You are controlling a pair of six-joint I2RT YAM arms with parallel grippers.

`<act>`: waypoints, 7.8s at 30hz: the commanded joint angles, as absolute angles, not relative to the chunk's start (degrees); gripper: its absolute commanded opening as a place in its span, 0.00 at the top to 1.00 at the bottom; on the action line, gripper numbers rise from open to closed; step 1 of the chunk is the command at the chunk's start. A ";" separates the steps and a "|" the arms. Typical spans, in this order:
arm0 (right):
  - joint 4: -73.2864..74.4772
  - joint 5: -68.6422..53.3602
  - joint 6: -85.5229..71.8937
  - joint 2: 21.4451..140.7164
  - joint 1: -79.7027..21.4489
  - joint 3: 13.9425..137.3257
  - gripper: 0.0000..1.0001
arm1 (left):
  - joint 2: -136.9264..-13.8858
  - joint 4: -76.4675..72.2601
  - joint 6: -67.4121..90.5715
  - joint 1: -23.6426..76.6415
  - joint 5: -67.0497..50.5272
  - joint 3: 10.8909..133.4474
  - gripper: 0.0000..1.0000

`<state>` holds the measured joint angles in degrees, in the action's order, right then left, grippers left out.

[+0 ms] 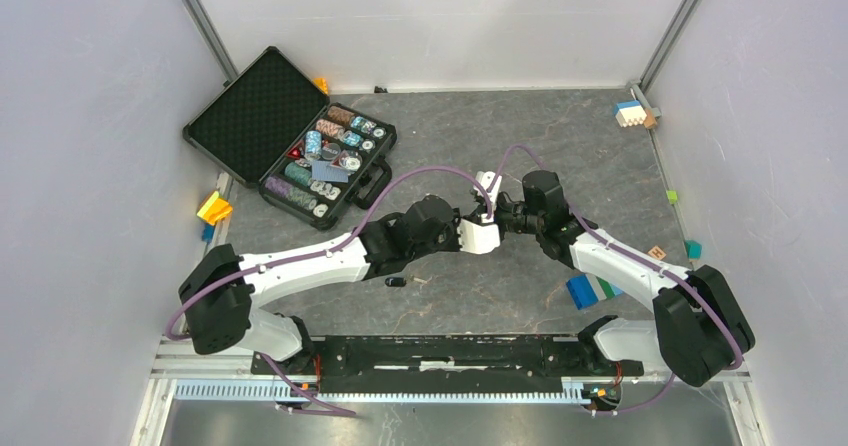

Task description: Put the keys on the keyring

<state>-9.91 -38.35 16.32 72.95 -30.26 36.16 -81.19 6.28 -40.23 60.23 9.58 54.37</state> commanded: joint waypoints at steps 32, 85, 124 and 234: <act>-10.96 -40.88 16.70 72.62 -30.67 36.67 1.00 | -83.72 -1.14 -34.79 60.01 20.32 57.48 0.98; -11.16 -39.71 16.08 73.80 -30.76 36.32 1.00 | -81.92 -8.00 -30.96 57.39 29.35 54.68 0.98; -10.90 -38.01 16.65 73.41 -26.96 36.39 1.00 | -72.44 -1.92 -34.80 45.27 -14.47 37.89 0.98; -9.75 -38.52 18.22 73.28 -23.20 36.03 1.00 | -105.05 40.87 -69.86 42.98 -30.94 70.31 0.86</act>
